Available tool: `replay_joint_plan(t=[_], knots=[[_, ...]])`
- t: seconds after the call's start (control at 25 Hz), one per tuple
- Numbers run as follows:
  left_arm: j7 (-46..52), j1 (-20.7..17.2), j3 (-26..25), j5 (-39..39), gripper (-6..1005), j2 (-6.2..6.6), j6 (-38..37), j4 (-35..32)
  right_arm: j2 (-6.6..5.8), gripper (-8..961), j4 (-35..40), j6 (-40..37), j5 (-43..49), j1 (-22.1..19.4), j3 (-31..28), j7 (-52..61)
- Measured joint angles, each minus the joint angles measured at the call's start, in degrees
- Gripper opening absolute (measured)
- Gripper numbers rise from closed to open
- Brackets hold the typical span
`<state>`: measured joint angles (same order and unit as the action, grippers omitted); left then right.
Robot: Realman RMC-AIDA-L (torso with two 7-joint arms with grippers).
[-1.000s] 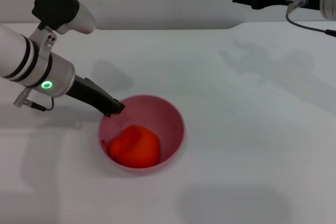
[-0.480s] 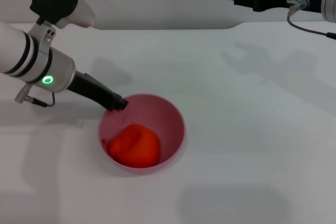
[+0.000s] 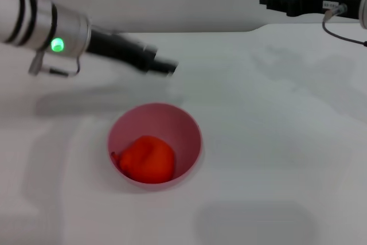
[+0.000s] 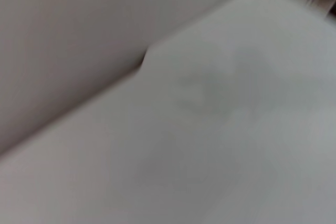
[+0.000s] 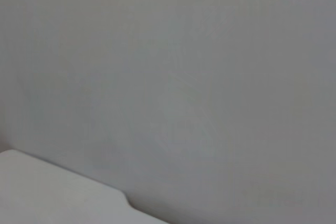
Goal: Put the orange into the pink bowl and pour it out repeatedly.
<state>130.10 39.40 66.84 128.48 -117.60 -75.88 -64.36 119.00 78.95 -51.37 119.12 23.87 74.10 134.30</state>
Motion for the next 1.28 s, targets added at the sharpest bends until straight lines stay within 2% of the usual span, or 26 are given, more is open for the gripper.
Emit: replay_joint_plan(t=[0.12, 0.28, 0.44, 0.56, 0.68, 0.8, 0.88, 1.04, 1.12, 1.28], knots=[[-5.59, -2.70, -0.66, -10.11, 564, -0.06, 2.93, -3.84, 0.00, 517, -0.10, 1.39, -0.51, -0.59, -0.01, -0.08], [-17.28, -7.37, -0.55, -25.90, 646, -0.18, 10.20, -3.40, -0.01, 517, -1.10, 2.81, -4.45, -1.67, -0.09, -3.50], [-32.45, -11.53, -0.08, -43.14, 737, -0.43, 15.43, 1.67, -0.07, 517, -3.79, 4.26, -13.03, -2.98, -0.43, -11.38], [-43.47, -13.73, -0.07, -55.81, 807, -0.56, 16.56, 6.80, -0.09, 517, -6.43, 4.98, -20.26, -3.72, -1.20, -18.62], [-55.77, -16.25, 0.32, -68.62, 807, -0.83, 15.80, 11.96, -0.09, 517, -9.82, 5.46, -27.70, -4.20, -2.01, -26.73], [-68.13, -19.12, 2.87, -82.59, 807, -0.97, 14.19, 16.44, -0.09, 517, -13.64, 5.56, -35.20, -4.64, -3.18, -34.32], [-77.99, -21.13, 6.09, -93.40, 807, -1.01, 12.36, 19.93, -0.09, 517, -16.11, 5.50, -40.53, -5.12, -3.94, -39.91], [-94.59, -23.77, 13.35, -109.24, 807, -1.06, 9.81, 24.46, -0.07, 517, -20.92, 5.14, -52.66, -6.17, -4.52, -53.74], [-99.65, -24.75, 16.28, -114.72, 807, -0.98, 9.72, 25.52, 0.00, 517, -23.69, 4.48, -59.85, -6.58, -4.51, -62.09], [-102.46, -25.64, 17.62, -117.79, 807, -0.88, 9.84, 27.19, 0.08, 517, -31.48, -2.33, -76.70, -6.72, -4.52, -80.22]])
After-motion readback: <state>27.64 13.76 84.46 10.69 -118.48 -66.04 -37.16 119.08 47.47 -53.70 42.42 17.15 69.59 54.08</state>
